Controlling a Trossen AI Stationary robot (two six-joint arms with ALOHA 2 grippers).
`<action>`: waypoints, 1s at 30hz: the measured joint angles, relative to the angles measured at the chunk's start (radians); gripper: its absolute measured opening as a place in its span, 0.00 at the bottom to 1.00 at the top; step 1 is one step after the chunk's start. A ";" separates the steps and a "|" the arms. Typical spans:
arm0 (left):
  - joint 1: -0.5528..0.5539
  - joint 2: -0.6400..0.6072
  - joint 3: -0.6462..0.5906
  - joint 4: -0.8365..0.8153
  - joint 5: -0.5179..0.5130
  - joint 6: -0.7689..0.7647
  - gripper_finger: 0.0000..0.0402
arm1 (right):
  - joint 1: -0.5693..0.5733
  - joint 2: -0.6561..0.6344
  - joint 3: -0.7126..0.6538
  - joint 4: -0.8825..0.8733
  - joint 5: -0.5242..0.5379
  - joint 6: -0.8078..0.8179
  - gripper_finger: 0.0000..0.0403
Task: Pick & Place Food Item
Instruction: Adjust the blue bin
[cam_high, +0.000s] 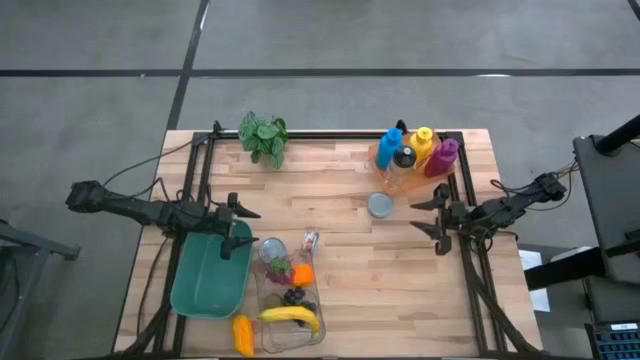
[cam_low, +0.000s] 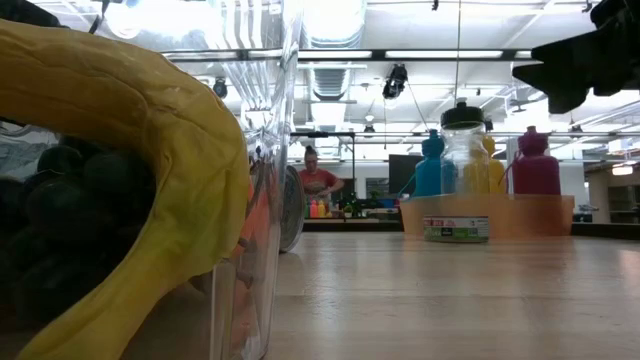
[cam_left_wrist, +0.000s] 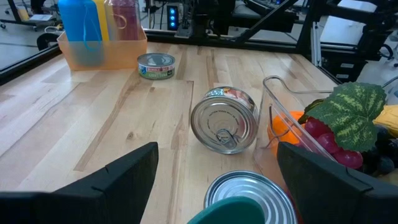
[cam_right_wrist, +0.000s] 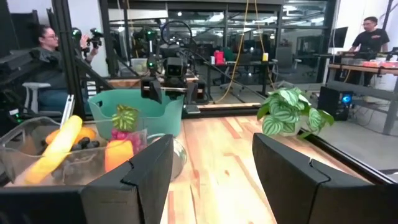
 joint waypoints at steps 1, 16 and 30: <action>0.000 -0.001 0.000 0.000 0.000 0.000 0.84 | 0.000 0.004 0.000 -0.001 0.000 0.000 0.54; 0.000 -0.001 0.000 0.000 0.000 0.000 0.84 | 0.000 0.019 0.000 -0.001 -0.001 0.003 0.54; 0.000 -0.001 0.000 0.000 0.000 0.000 0.84 | 0.000 0.019 0.000 -0.001 -0.004 0.002 0.54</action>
